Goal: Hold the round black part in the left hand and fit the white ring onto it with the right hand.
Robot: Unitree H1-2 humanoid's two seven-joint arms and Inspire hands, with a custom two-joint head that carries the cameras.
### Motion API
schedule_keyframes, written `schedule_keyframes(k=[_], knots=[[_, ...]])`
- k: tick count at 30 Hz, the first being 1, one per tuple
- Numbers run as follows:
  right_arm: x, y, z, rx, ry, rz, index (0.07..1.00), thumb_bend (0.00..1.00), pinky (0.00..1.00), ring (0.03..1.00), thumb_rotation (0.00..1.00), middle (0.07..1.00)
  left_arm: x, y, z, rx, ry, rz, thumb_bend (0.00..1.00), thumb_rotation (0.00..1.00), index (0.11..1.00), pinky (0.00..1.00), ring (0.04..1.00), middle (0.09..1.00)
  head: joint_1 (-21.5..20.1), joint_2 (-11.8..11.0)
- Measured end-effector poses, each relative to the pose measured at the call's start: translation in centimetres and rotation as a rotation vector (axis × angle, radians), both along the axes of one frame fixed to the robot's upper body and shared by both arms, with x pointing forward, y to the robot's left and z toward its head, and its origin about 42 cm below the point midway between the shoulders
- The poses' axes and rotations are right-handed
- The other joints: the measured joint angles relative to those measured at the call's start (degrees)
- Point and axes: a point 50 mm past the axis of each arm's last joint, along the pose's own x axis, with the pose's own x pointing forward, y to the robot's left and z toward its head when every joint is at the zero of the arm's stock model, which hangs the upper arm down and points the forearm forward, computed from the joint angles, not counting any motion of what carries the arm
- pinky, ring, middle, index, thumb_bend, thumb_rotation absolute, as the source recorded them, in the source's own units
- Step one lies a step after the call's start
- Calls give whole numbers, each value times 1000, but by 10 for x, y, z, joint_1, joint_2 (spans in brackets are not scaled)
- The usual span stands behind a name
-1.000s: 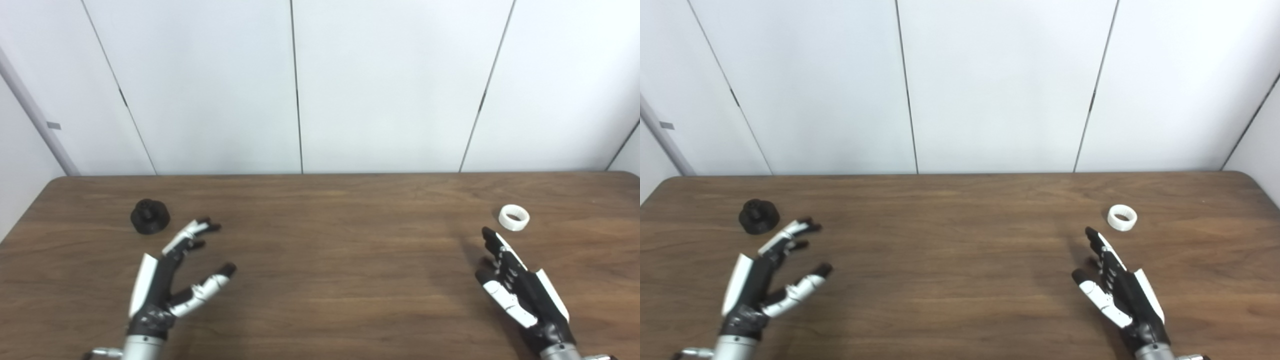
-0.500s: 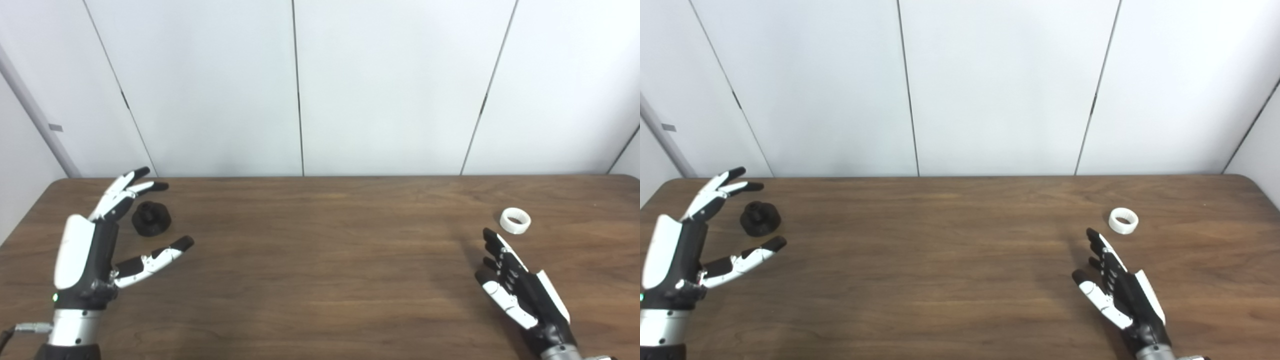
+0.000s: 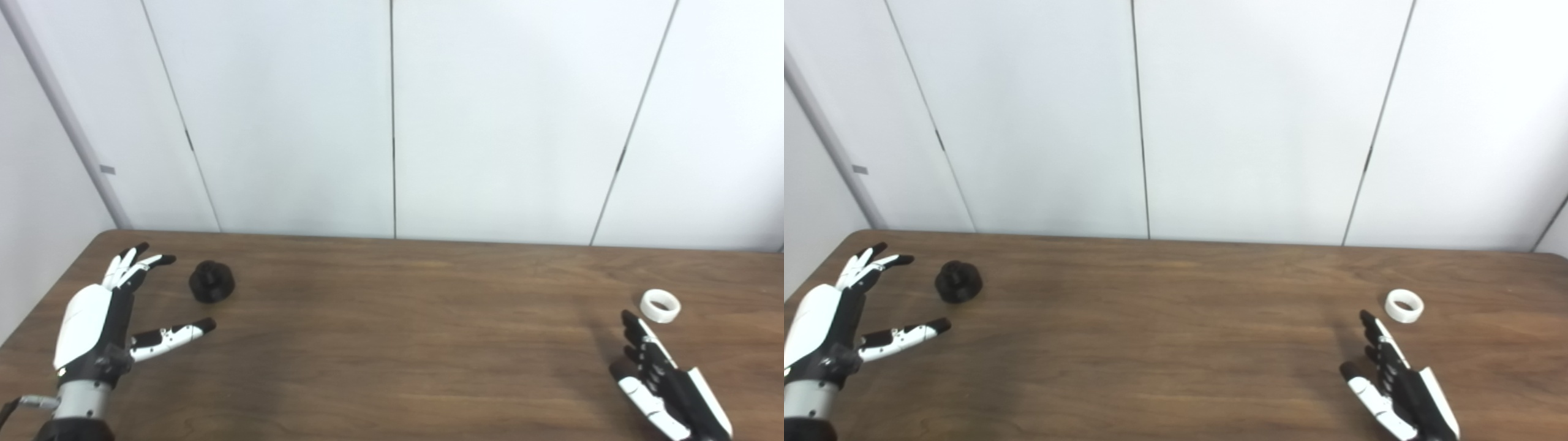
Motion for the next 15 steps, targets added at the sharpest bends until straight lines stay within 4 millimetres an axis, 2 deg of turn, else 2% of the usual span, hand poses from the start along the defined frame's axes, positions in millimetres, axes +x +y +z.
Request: schedule_keyframes(k=[4, 11, 15], knots=[[0, -3, 0, 9, 2, -4, 981, 353, 1000, 1000, 570, 998, 6, 9, 1, -3, 37, 30, 1000, 409, 897, 999, 1000, 1000, 13, -4], [-1, -9, 0, 32, 7, 0, 979, 346, 1000, 1000, 566, 1000, 22, 18, -24, -67, 144, 64, 1000, 440, 948, 1000, 1000, 1000, 59, -13], [0, -16, 0, 32, 16, -4, 985, 320, 1000, 1000, 581, 1000, 28, 18, -26, -85, 155, 76, 1000, 465, 987, 1000, 1000, 1000, 85, -16]])
